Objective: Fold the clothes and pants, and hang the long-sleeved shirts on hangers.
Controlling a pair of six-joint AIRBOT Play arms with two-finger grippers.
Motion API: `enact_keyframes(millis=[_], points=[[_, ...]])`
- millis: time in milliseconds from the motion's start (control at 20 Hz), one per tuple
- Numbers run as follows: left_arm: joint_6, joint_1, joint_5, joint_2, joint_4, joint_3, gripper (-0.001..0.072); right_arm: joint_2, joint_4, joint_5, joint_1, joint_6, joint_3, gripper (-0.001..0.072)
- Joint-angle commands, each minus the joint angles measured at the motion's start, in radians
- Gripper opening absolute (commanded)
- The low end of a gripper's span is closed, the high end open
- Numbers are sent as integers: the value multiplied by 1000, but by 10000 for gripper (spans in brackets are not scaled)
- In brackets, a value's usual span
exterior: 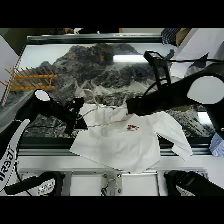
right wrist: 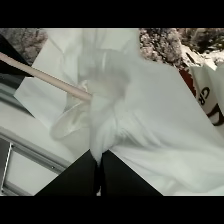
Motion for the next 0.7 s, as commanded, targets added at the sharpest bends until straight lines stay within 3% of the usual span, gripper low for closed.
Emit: enact_keyframes(millis=[0, 650], points=[[-1, 3, -8, -1, 1, 0, 13, -80, 0, -42, 65, 1, 76, 21], [-1, 3, -26, -1, 2, 0, 12, -277, 0, -137, 179, -1, 222, 21]])
